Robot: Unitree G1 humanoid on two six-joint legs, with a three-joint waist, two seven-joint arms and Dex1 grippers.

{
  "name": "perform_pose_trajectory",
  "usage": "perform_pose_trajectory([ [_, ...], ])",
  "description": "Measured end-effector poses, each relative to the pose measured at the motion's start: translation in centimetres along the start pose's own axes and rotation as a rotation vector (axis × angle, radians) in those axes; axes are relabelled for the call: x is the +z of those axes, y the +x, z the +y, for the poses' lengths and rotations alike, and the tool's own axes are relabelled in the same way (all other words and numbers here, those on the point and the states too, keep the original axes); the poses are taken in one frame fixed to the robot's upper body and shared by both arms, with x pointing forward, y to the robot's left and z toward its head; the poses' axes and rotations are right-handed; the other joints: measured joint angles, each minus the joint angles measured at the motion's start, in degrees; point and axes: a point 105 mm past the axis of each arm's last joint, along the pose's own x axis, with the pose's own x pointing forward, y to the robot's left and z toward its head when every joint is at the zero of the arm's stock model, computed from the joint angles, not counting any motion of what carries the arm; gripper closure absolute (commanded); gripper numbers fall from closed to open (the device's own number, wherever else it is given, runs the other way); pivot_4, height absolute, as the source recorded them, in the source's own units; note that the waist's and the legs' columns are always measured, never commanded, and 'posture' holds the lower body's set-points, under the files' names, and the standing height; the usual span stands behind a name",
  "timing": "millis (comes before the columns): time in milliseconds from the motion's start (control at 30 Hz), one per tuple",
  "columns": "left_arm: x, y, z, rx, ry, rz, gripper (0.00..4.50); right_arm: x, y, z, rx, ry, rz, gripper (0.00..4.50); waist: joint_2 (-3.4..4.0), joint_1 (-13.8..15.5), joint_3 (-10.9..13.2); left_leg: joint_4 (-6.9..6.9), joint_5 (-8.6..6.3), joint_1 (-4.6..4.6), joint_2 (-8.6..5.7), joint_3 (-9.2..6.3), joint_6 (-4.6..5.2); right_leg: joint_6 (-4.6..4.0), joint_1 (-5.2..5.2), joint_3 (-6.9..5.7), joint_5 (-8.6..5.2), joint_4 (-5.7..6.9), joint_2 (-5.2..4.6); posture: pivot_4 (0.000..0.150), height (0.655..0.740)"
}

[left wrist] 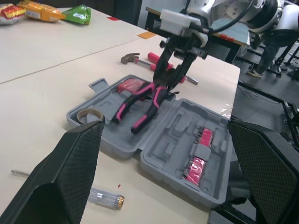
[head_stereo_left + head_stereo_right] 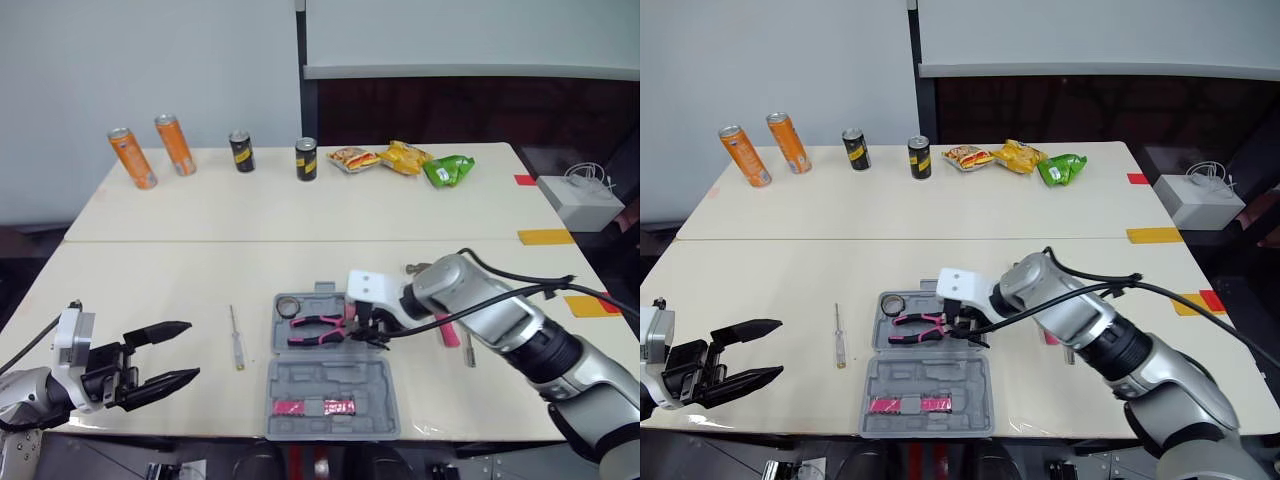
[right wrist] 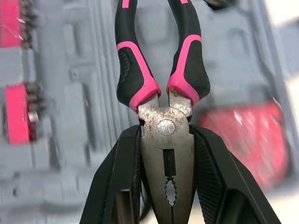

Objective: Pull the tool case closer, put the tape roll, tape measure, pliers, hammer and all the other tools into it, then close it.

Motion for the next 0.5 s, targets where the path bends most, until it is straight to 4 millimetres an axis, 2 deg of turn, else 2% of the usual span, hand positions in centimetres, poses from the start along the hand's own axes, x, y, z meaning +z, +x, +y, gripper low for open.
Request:
perform_pose_trajectory([
  [233,-0.8,0.0,0.2,0.009,-0.003,0.003,0.00,1.0,2.1,-0.6,-0.021,-0.030,0.015,3.53,-0.08,-0.05,-0.04,0.01,0.00,0.04,0.01,0.02,-0.01,-0.01,0.00,0.01,0.01,0.04,0.00,0.150,0.7400],
  [500,-1.3,0.0,0.2,0.019,-0.001,-0.005,0.00,1.6,3.0,-0.8,-0.020,-0.044,0.011,3.53,-0.09,-0.06,-0.04,0.00,0.02,0.07,0.02,0.04,-0.05,-0.02,0.01,0.03,0.01,0.08,0.01,0.150,0.7400],
])
